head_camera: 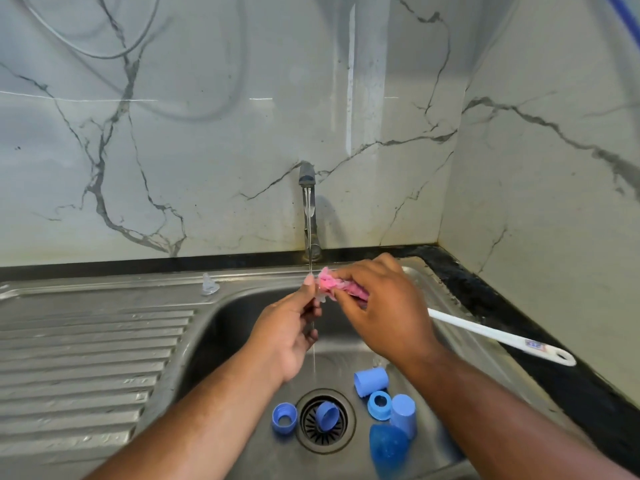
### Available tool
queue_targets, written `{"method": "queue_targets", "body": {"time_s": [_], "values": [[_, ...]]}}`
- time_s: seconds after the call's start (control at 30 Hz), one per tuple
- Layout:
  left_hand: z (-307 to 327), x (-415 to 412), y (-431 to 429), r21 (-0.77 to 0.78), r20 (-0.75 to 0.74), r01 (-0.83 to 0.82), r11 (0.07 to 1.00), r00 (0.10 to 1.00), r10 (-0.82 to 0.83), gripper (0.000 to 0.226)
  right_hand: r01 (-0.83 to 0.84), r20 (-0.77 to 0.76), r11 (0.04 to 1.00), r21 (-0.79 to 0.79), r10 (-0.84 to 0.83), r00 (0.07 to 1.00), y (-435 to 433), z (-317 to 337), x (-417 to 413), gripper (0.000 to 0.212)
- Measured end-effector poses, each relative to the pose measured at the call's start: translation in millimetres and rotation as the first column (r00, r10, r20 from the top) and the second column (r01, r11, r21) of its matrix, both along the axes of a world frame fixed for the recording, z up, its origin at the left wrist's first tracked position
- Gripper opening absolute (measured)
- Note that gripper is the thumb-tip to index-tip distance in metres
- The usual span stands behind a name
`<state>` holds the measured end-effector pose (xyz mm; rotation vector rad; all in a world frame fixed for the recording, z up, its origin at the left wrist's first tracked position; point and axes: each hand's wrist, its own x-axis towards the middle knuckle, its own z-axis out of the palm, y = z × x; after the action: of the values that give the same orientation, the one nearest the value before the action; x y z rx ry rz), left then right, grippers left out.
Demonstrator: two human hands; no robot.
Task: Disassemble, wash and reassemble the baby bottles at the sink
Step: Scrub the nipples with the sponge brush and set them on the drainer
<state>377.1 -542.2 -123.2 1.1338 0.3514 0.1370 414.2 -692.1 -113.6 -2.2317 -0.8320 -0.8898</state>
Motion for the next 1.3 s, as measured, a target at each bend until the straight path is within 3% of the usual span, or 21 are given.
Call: {"method": "queue_targets", "body": {"time_s": [0.13,0.3,0.47,0.6,0.77,0.9,1.07,1.2,1.3], "values": [[-2,0,0,-0.003,0.006,-0.016,1.0,1.0,0.016,0.02,-0.049,0.001,0.998,-0.046,0.049,0.999,3,2,-4,0.024],[-3,-1,1,0.011,0.01,0.021,1.0,1.0,-0.021,0.025,0.133,-0.009,0.991,0.02,-0.133,0.991,-7,5,4,0.017],[-3,-1,-1,-0.061,0.022,-0.005,0.998,1.0,0.006,0.019,-0.008,0.023,0.995,-0.096,0.011,1.0,8,1,-10,0.021],[-3,0,-1,0.003,0.026,0.006,1.0,1.0,-0.006,0.027,0.119,0.016,0.993,0.009,-0.119,0.993,-3,6,-1,0.019],[-5,0,-1,-0.064,0.043,-0.006,0.998,0.999,0.009,0.019,-0.037,-0.033,0.993,-0.109,0.034,0.999,6,3,-9,0.023],[-3,-2,-1,0.013,0.052,-0.003,1.0,0.999,0.002,0.028,0.119,-0.024,0.993,-0.013,-0.12,0.993,-6,7,2,0.019],[-1,-4,0,0.008,0.087,0.019,1.0,0.996,-0.02,0.03,-0.108,-0.087,0.986,-0.124,0.097,0.991,3,2,-7,0.021],[-5,0,5,0.064,0.068,-0.029,0.998,0.997,0.025,0.036,-0.013,-0.039,1.0,-0.019,0.012,0.999,-3,7,-2,0.016],[-8,2,9,0.097,0.115,0.073,0.993,0.99,-0.084,0.031,0.086,-0.02,0.996,0.022,-0.086,0.996,-6,7,0,0.016]]}}
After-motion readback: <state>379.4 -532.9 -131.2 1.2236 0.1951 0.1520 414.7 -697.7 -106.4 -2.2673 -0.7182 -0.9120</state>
